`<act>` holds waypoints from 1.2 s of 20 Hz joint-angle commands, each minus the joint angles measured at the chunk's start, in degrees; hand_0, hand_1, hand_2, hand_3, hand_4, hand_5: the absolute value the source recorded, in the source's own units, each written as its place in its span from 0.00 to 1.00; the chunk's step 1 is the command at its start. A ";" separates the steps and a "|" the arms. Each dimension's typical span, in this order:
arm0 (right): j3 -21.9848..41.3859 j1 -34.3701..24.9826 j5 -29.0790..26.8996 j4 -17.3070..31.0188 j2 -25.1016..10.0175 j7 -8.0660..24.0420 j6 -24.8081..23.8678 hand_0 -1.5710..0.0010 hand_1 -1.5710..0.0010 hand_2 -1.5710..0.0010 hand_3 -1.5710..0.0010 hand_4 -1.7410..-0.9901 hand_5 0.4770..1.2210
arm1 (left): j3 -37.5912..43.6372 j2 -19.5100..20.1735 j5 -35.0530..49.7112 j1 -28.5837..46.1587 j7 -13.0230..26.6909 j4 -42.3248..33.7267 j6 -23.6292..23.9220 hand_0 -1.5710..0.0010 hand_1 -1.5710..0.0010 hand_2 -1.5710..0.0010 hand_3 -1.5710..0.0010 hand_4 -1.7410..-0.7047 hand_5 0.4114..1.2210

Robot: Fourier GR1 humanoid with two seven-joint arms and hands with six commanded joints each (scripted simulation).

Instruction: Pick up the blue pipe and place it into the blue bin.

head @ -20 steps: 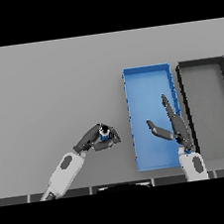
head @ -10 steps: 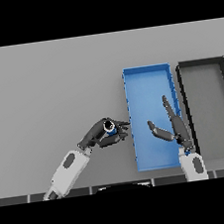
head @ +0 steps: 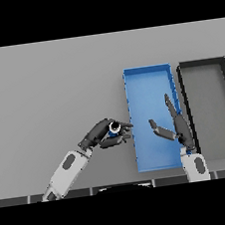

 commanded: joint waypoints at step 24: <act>11.85 -25.57 -27.36 -10.98 -9.08 20.79 27.53 1.00 1.00 1.00 1.00 0.68 0.07 | 0.08 -0.35 -0.07 -0.67 -0.66 0.29 -2.20 0.00 0.00 0.00 0.04 0.00 1.00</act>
